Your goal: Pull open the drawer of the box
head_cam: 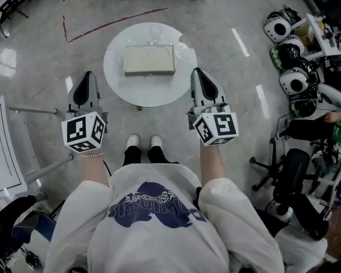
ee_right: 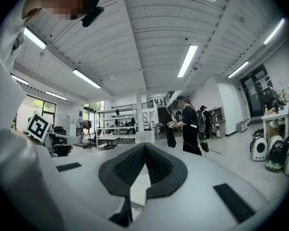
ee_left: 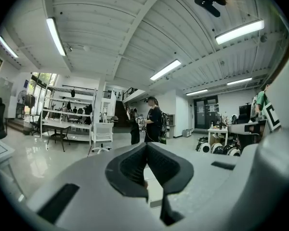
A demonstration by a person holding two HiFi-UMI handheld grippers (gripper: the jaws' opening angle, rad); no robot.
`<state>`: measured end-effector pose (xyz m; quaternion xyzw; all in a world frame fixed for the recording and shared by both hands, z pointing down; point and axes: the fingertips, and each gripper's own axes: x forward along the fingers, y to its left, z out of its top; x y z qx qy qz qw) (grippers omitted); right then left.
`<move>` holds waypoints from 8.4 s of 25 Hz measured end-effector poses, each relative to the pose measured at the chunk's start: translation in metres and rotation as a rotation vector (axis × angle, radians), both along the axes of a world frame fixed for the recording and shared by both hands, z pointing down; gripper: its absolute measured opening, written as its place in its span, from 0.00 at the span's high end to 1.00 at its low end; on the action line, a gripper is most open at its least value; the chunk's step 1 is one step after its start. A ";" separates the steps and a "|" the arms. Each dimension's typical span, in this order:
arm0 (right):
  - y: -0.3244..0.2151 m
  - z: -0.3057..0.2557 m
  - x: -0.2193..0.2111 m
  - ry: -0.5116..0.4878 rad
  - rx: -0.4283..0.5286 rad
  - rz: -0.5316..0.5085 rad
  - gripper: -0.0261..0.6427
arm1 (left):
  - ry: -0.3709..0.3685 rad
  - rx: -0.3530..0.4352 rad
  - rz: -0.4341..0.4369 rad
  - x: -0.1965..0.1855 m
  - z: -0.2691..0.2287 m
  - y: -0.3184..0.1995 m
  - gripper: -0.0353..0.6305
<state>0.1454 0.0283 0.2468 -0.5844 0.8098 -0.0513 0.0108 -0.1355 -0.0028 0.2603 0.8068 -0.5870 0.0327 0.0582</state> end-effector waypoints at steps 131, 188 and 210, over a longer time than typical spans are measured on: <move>-0.113 0.395 -0.110 0.049 -1.253 -0.105 0.69 | 0.039 -0.984 0.201 0.069 0.325 -0.140 0.81; -0.095 0.403 -0.111 -0.020 -1.303 -0.114 0.87 | 0.170 -1.044 0.139 0.066 0.329 -0.139 0.81; -0.079 0.402 -0.113 -0.032 -1.308 -0.106 0.87 | 0.195 -1.058 0.129 0.064 0.328 -0.138 0.81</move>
